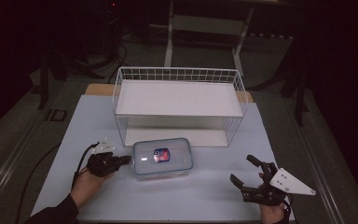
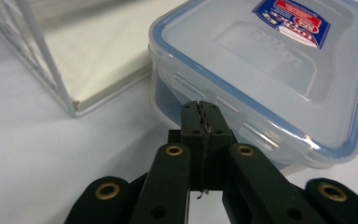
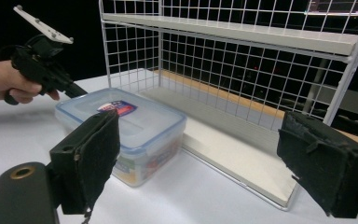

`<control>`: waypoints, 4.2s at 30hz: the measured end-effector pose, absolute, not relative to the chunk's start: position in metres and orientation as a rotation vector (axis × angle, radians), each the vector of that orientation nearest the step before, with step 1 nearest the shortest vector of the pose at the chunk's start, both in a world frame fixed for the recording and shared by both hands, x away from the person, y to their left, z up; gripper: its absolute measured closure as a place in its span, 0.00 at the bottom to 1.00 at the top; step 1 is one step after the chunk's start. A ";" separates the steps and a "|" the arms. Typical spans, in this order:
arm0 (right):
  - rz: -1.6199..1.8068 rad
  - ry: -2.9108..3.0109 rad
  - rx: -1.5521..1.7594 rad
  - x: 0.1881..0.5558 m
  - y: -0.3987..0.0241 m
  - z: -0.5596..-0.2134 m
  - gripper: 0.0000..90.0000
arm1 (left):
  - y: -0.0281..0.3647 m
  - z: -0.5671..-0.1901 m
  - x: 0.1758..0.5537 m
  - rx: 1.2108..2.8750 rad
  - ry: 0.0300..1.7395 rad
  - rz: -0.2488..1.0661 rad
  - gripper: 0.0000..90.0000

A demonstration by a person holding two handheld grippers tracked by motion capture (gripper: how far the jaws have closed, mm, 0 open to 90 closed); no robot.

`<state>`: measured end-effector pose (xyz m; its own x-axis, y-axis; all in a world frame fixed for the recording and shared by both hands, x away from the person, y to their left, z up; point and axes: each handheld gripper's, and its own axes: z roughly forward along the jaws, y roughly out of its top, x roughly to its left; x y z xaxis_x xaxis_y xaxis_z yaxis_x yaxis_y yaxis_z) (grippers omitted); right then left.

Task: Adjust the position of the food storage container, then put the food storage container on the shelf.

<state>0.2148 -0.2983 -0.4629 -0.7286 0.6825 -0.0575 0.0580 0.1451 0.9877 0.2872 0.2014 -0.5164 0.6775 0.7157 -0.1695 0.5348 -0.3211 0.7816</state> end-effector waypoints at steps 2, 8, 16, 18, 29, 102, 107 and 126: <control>1.625 1.924 0.705 0.215 -0.298 -0.463 0.14 | 0.198 -0.517 0.291 1.998 0.967 0.252 0.99; 1.624 1.928 0.709 0.215 -0.298 -0.463 0.14 | 0.190 -0.519 0.300 1.972 0.973 0.226 0.99; 1.619 1.926 0.716 0.215 -0.298 -0.464 0.14 | 0.179 -0.518 0.304 1.966 0.958 0.208 0.99; 1.617 1.927 0.717 0.214 -0.298 -0.464 0.14 | 0.176 -0.517 0.305 1.958 0.952 0.205 0.99; 1.604 1.946 0.710 0.215 -0.295 -0.465 0.14 | 0.167 -0.516 0.306 1.930 0.917 0.179 0.99; 1.484 2.337 1.083 0.272 -0.256 -0.478 0.37 | 0.176 -0.523 0.329 1.699 1.095 -0.495 0.62; 1.568 2.386 1.172 0.290 -0.255 -0.485 0.38 | 0.175 -0.519 0.322 1.725 1.069 -0.466 0.63; 1.768 2.569 1.385 0.325 -0.247 -0.516 0.56 | 0.175 -0.518 0.316 1.734 1.041 -0.453 0.64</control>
<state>0.3248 -0.2473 -0.5161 -0.6401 0.4613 0.6144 0.7386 0.1495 0.6573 0.3155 0.1755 -0.5180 0.5556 0.4309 -0.7111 0.8139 -0.1071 0.5710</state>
